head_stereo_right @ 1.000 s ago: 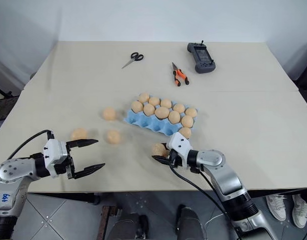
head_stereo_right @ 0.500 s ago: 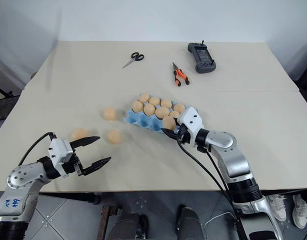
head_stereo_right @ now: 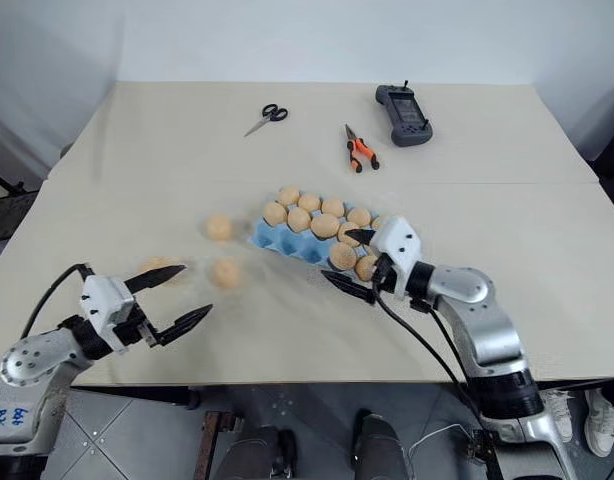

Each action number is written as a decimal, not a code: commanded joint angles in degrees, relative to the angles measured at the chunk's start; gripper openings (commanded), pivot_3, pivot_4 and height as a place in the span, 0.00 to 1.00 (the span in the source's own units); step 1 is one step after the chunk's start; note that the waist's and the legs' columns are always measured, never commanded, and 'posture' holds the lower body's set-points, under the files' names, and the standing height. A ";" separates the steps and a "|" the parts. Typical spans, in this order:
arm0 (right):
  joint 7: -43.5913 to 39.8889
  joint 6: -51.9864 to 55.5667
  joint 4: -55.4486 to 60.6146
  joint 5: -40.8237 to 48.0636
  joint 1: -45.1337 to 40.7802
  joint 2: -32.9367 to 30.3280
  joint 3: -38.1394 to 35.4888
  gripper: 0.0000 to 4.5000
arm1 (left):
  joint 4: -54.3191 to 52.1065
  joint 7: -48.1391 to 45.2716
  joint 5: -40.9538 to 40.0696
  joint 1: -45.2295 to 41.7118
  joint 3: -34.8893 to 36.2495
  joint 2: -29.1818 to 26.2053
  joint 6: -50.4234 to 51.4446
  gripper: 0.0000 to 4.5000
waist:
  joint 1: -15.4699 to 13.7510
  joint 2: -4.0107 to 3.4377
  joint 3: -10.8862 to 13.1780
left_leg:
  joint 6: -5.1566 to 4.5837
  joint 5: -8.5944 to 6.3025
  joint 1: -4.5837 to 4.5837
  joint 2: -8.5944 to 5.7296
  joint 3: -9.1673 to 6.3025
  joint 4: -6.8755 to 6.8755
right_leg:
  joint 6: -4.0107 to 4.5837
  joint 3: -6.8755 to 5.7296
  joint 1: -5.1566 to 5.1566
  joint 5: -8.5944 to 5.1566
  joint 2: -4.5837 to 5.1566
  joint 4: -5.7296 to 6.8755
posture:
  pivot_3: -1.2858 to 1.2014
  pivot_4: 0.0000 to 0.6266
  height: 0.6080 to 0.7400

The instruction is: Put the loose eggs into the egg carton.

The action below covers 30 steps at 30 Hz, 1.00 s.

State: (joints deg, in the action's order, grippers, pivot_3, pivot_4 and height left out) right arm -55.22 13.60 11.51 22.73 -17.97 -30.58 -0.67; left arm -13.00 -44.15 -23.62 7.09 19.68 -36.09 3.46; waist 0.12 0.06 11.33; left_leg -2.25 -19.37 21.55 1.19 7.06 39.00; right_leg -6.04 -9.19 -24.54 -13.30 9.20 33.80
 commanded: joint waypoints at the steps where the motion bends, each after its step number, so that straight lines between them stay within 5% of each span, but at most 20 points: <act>1: -6.37 -2.64 4.34 5.80 4.57 -3.48 -4.71 0.99 | -2.78 1.33 -2.15 4.15 5.11 0.32 0.82 1.00 | -0.01 0.00 0.00 | -0.01 -0.02 0.00 0.00 0.01 0.00 | 0.00 0.00 0.00 0.00 0.00 -0.02 | 0.52 0.24 1.00; 14: -15.24 -14.52 1.12 5.86 12.29 -4.84 -4.32 0.99 | -6.66 3.81 0.07 14.54 4.52 5.23 -0.30 1.00 | -0.06 0.01 0.00 | 0.20 -0.17 -0.16 0.15 0.15 0.04 | 0.18 0.08 0.04 -0.05 0.08 -0.25 | 0.52 0.24 1.00; 24: -14.24 -13.55 1.79 5.93 10.50 -4.24 -2.24 0.99 | -7.11 9.36 3.05 -0.49 -6.82 8.10 3.96 1.00 | -0.93 0.02 -0.01 | 0.16 0.03 -0.19 0.18 0.18 0.07 | 0.29 0.06 0.03 0.01 -0.04 -0.11 | 0.52 0.24 1.00; 30: -12.48 -11.34 4.73 6.23 10.19 -3.82 -0.30 0.99 | 3.85 13.57 10.71 -10.59 -12.07 10.42 2.08 1.00 | -1.22 0.03 -0.01 | 0.25 0.01 -0.20 0.37 0.26 0.08 | 0.29 0.08 0.03 0.04 -0.39 0.03 | 0.52 0.24 1.00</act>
State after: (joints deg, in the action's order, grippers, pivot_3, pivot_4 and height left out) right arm -68.30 1.86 13.80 27.90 -7.68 -34.64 -0.71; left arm -10.64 -31.69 -14.61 -3.48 8.12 -25.81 6.70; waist -1.10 0.08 11.31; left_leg -1.96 -19.39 21.34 1.63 7.35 39.08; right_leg -5.74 -9.09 -24.51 -13.25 8.72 33.82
